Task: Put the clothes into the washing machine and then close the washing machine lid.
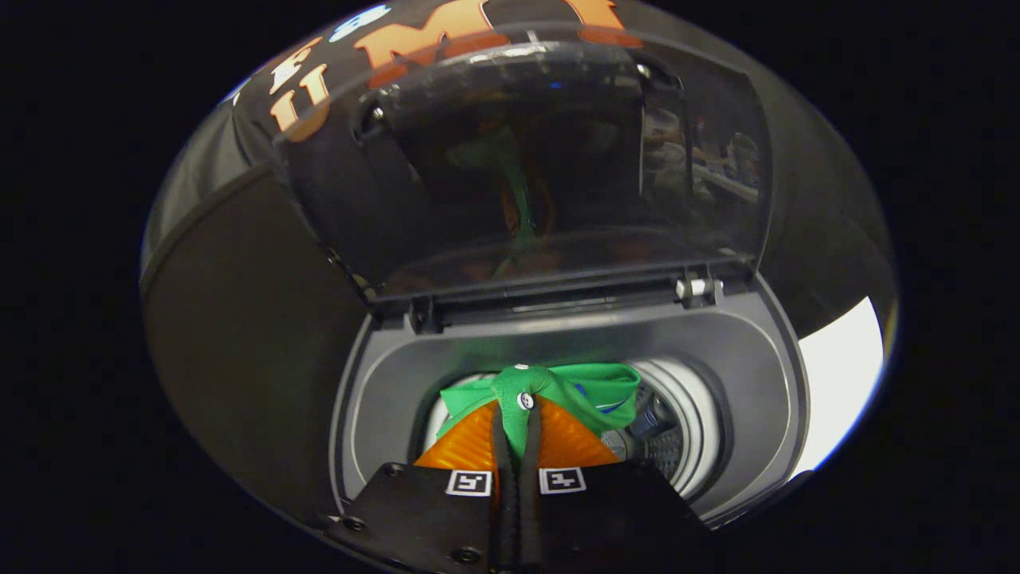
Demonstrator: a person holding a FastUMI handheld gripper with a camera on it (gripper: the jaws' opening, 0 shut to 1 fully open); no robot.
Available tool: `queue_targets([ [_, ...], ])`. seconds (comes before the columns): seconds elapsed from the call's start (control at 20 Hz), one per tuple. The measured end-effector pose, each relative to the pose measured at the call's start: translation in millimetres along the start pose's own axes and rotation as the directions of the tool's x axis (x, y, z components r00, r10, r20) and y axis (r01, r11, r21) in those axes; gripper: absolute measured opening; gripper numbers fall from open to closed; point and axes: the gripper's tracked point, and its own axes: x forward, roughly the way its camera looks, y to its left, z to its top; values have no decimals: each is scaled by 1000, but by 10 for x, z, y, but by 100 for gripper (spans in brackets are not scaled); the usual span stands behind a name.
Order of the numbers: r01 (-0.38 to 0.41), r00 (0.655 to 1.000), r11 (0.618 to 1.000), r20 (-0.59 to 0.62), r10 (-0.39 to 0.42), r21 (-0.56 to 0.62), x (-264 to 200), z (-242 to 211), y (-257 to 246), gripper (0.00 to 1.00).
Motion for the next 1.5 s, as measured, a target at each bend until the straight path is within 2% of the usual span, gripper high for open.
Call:
queue_targets([
  [0.4, 89, 979, 996, -183, -88, 1, 392, -320, -251, 8],
  [0.65, 121, 967, 993, -229, -115, 11, 461, -390, -270, 11],
  [0.75, 121, 964, 993, -238, -116, 7, 445, -402, -268, 19],
  [1.0, 127, 968, 992, -220, -124, 1, 399, -393, -266, 100],
  [1.25, 124, 978, 992, -167, -121, 6, 198, -302, -235, 99],
  [1.5, 109, 992, 994, -61, -109, -14, -144, -36, -139, 99],
])
